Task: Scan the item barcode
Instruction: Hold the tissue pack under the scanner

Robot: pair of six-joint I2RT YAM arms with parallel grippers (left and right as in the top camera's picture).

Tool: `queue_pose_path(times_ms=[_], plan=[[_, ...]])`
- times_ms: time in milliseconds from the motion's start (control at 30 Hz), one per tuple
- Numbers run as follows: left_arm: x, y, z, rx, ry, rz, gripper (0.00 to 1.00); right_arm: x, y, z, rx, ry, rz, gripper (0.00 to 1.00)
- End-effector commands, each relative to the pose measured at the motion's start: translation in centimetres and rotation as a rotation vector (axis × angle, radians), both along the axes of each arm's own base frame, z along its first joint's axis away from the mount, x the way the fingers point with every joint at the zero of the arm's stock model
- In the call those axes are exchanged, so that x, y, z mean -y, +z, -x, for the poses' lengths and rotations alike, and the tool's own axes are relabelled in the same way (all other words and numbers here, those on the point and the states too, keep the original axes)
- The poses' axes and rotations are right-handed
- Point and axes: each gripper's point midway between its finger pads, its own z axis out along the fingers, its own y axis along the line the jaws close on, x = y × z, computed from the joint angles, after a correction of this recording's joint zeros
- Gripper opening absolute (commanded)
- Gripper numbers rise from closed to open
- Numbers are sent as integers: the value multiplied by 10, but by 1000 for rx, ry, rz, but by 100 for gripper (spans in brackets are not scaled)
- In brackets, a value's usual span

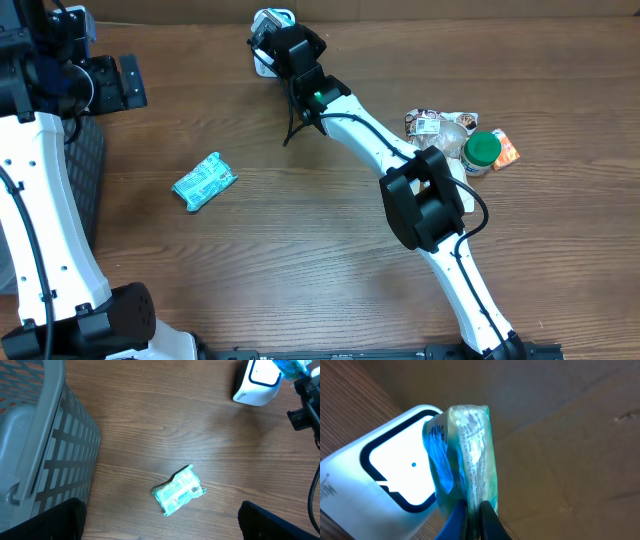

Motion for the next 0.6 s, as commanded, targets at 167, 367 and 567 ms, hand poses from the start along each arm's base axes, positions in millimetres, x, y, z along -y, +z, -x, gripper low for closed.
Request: queue_pose_path(times_ms=[167,367,567], plan=[[4,8,-2,24,-28,-19,100,-9,7,9,24,-13,58,4],[4,8,-2,24,-28,-19,99,-10,41,18,17,-42,-65,4],[4,8,-2,24,-27,-19,99,-1,99,50,-90,-57,-252,4]])
